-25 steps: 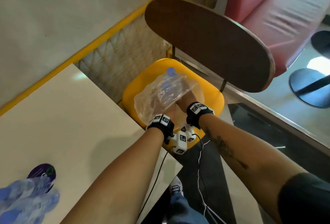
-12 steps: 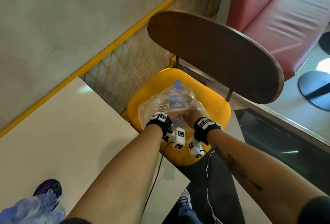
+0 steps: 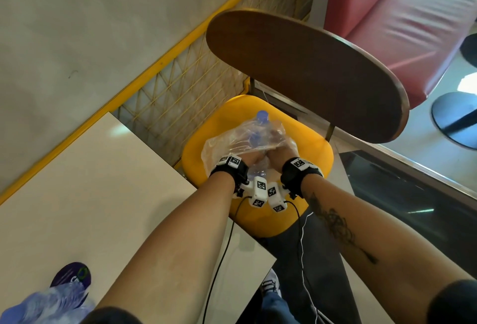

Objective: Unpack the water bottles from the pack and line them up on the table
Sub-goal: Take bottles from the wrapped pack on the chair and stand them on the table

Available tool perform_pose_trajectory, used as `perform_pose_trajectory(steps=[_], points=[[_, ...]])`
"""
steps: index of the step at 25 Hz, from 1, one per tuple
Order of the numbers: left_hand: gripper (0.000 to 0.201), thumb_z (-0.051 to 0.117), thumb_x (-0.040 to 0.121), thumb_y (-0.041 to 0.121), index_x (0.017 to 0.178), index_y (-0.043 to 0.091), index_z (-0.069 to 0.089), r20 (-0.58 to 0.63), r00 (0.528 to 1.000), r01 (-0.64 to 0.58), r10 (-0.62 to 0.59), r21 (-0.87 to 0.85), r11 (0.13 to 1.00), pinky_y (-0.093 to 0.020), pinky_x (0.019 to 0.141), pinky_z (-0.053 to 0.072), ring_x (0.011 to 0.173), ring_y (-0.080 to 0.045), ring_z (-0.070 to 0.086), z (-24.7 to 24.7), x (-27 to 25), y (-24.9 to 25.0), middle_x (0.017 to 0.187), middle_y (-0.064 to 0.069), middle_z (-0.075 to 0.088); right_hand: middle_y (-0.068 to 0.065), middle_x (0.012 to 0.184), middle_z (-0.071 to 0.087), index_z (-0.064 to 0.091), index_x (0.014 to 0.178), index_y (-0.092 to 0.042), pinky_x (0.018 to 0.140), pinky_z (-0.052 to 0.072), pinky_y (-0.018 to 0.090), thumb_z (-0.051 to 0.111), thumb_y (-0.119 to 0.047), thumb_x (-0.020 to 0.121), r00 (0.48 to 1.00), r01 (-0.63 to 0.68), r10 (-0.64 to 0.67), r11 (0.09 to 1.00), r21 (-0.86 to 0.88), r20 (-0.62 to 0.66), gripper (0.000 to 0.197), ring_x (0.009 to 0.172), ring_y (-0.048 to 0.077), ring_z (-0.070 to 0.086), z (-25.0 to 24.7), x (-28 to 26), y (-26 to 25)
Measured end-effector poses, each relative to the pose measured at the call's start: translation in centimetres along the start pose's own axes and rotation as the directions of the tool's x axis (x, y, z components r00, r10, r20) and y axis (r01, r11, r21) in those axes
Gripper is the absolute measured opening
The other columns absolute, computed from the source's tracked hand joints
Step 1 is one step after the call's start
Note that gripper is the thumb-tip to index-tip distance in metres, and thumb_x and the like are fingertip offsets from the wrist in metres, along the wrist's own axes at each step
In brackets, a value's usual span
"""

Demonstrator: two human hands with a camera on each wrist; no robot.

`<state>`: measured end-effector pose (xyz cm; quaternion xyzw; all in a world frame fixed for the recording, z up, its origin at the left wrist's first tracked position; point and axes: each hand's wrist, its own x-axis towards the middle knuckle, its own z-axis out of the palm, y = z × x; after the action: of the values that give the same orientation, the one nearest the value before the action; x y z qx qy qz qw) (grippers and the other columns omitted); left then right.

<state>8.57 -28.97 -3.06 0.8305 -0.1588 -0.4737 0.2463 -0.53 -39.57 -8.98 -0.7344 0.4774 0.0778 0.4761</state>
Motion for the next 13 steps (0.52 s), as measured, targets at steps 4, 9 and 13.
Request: perform_pose_trajectory(steps=[4, 9, 13], points=[[0.011, 0.059, 0.087, 0.02, 0.077, 0.018, 0.054, -0.039, 0.999, -0.027, 0.025, -0.043, 0.999, -0.026, 0.05, 0.044, 0.056, -0.025, 0.053, 0.1, -0.6, -0.7, 0.073, -0.008, 0.055, -0.009, 0.093, 0.072, 0.052, 0.112, -0.056, 0.068, 0.063, 0.042, 0.063, -0.059, 0.065, 0.996, 0.083, -0.074, 0.976, 0.203, -0.05, 0.049, 0.072, 0.02, 0.073, -0.6, -1.6, -1.4], [0.044, 0.065, 0.084, 0.048, 0.118, 0.02, 0.06, -0.047, 0.987, 0.141, -0.151, -0.177, 0.974, -0.03, 0.053, 0.054, 0.071, -0.028, 0.063, 1.6, -2.6, -3.0, 0.088, -0.008, 0.06, 0.011, 0.085, 0.073, 0.047, 0.133, -0.04, 0.059, 0.063, 0.043, 0.058, -0.083, 0.06, 0.985, -0.143, 0.147, 0.988, -0.052, 0.086, 0.085, 0.06, 0.03, 0.071, -3.2, -3.7, -1.8], [0.042, 0.06, 0.089, 0.044, 0.122, 0.018, 0.062, 0.029, 1.0, -0.01, 0.008, 0.068, 0.998, -0.031, 0.069, 0.051, 0.08, -0.026, 0.061, 3.9, -4.7, -3.9, 0.092, -0.006, 0.059, 0.005, 0.141, 0.05, 0.029, 0.152, -0.023, 0.057, 0.047, 0.001, 0.062, -0.038, 0.094, 0.98, 0.151, -0.094, 0.925, -0.348, 0.174, 0.068, 0.079, 0.008, 0.057, -5.6, -4.9, -2.4]])
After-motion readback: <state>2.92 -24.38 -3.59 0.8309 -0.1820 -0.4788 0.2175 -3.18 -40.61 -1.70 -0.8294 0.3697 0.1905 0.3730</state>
